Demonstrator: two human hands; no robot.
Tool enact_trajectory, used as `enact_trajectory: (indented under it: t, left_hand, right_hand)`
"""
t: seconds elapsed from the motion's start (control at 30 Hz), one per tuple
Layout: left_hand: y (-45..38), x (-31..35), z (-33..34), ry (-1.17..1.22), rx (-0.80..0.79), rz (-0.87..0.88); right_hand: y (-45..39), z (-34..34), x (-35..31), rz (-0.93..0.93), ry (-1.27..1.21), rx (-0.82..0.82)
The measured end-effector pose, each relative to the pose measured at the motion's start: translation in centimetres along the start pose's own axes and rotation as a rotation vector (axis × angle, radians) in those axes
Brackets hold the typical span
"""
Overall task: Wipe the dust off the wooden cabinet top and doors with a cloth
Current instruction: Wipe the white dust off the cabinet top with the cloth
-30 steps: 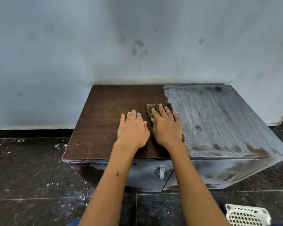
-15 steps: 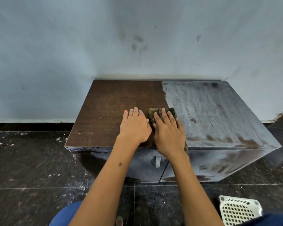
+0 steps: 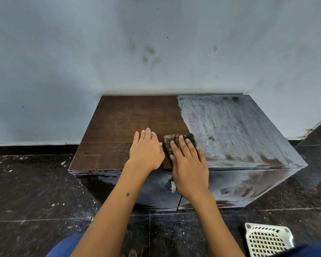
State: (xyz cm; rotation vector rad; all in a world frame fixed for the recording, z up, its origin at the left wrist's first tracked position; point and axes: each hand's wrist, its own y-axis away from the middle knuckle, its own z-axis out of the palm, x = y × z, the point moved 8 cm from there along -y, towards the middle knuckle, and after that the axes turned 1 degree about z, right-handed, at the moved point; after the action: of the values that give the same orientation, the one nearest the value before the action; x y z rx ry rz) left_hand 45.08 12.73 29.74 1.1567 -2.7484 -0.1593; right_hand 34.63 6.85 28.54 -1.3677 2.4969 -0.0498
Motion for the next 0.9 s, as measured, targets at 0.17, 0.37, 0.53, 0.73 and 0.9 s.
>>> enact_trajectory:
  t: [0.17, 0.37, 0.53, 0.73, 0.9]
  left_hand:
    - [0.3, 0.6, -0.4, 0.000, 0.014, 0.012]
    - [0.5, 1.1, -1.0, 0.017, 0.048, 0.024]
    - [0.1, 0.8, -1.4, 0.036, 0.039, 0.015]
    - [0.3, 0.7, -1.9, 0.060, 0.044, 0.018]
    - [0.0, 0.5, -2.6, 0.120, 0.070, 0.022]
  right_hand:
    - [-5.4, 0.3, -0.5, -0.014, -0.024, -0.073]
    - [-6.2, 0.9, -1.1, -0.051, -0.021, -0.098]
    - [-0.2, -1.3, 1.6, -0.085, -0.043, 0.076]
    - [0.1, -1.7, 3.9, 0.070, -0.008, 0.112]
    - [0.0, 0.1, -3.9, -0.152, -0.047, 0.084]
